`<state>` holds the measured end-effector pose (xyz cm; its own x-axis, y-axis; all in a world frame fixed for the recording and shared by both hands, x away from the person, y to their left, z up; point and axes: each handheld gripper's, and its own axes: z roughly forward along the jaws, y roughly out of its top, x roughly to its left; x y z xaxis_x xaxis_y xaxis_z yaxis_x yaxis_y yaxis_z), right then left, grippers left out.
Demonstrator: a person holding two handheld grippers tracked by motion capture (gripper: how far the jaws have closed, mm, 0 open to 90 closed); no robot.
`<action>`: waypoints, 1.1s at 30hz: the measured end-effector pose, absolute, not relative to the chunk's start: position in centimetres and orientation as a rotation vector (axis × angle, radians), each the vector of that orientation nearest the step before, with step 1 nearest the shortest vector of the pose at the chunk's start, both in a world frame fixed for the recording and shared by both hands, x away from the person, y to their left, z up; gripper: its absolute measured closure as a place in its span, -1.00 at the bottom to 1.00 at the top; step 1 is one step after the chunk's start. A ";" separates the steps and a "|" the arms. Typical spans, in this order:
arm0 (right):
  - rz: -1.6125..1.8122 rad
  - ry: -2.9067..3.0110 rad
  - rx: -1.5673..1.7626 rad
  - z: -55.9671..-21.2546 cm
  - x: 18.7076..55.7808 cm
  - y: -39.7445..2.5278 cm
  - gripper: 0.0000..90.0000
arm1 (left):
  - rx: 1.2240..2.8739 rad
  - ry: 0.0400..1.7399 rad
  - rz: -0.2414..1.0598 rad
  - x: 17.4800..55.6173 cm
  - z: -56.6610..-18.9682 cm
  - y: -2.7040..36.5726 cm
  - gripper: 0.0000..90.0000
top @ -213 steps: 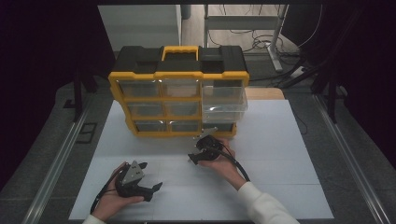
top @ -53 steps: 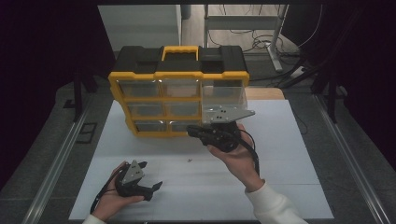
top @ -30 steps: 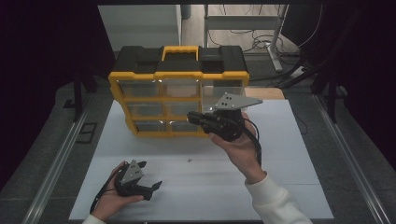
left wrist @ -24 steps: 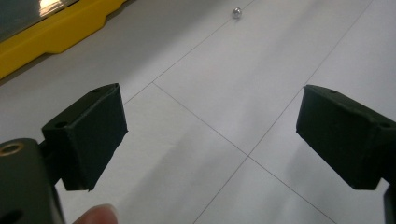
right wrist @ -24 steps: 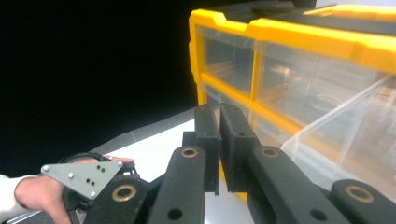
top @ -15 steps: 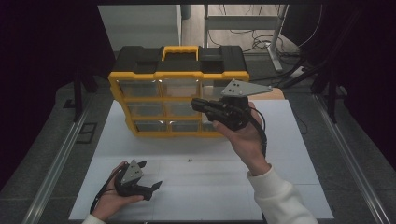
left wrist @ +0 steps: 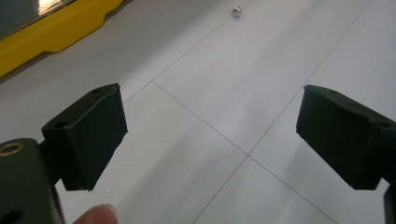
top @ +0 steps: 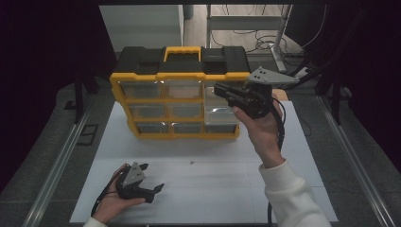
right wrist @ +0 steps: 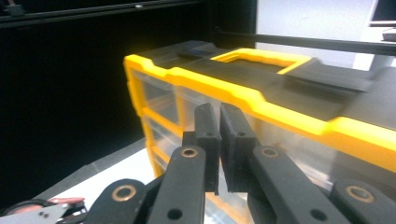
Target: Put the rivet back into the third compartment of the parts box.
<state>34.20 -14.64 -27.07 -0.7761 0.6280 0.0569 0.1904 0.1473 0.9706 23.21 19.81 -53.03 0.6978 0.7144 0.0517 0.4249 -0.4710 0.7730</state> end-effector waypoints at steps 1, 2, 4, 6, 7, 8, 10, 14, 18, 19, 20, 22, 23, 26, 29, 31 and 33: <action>1.657 2.059 0.794 -27.1 34.3 -14.9 0.92 | 2.132 0.867 0.478 23.2 -53.0 19.8 -0.80; 1.651 2.051 0.804 -27.1 34.3 -15.1 0.92 | 2.132 0.867 0.478 23.2 -53.1 19.8 -0.80; 1.642 2.045 0.815 -27.1 34.5 -15.3 0.92 | 2.131 0.868 0.478 23.2 -53.1 19.8 -0.80; 1.629 2.043 0.826 -27.2 34.6 -15.5 0.92 | 2.132 0.868 0.478 23.2 -53.1 19.8 -0.80; 1.624 2.041 0.828 -27.2 34.7 -15.5 0.91 | 2.132 0.868 0.478 23.2 -53.1 19.8 -0.80; 1.612 2.040 0.832 -27.3 34.8 -15.5 0.82 | 2.133 0.867 0.477 23.2 -53.1 19.8 -0.80; 1.574 2.013 0.811 -27.6 34.7 -15.2 0.40 | 2.136 0.865 0.477 23.2 -53.1 19.8 -0.80; 1.589 2.016 0.788 -27.9 34.3 -14.6 0.19 | 2.134 0.866 0.477 23.2 -53.1 19.8 -0.80; 1.634 2.045 0.785 -28.1 34.2 -14.4 0.09 | 2.134 0.866 0.478 23.2 -53.1 19.8 -0.80; 1.648 2.057 0.780 -28.1 34.2 -14.4 0.04 | 2.135 0.866 0.478 23.2 -53.1 19.8 -0.80; 1.662 2.074 0.770 -28.2 34.2 -14.4 -0.01 | 2.136 0.866 0.478 23.2 -53.1 19.8 -0.80; 1.698 2.108 0.749 -28.3 33.9 -14.2 -0.09 | 2.136 0.866 0.478 23.2 -53.1 19.8 -0.80; 1.707 2.118 0.726 -28.4 33.8 -14.1 -0.14 | 2.134 0.867 0.478 23.2 -53.1 19.8 -0.80; 1.710 2.158 0.683 -28.7 33.1 -13.7 -0.18 | 2.135 0.867 0.478 23.2 -53.1 19.8 -0.80; 1.720 2.178 0.644 -29.0 32.3 -13.4 -0.20 | 2.134 0.868 0.479 23.2 -53.1 19.8 -0.80; 1.729 2.193 0.617 -29.2 31.9 -13.2 -0.21 | 2.134 0.867 0.479 23.2 -53.1 19.8 -0.80; 1.743 2.212 0.586 -29.4 31.5 -13.1 -0.21 | 2.134 0.867 0.480 23.2 -53.1 19.8 -0.80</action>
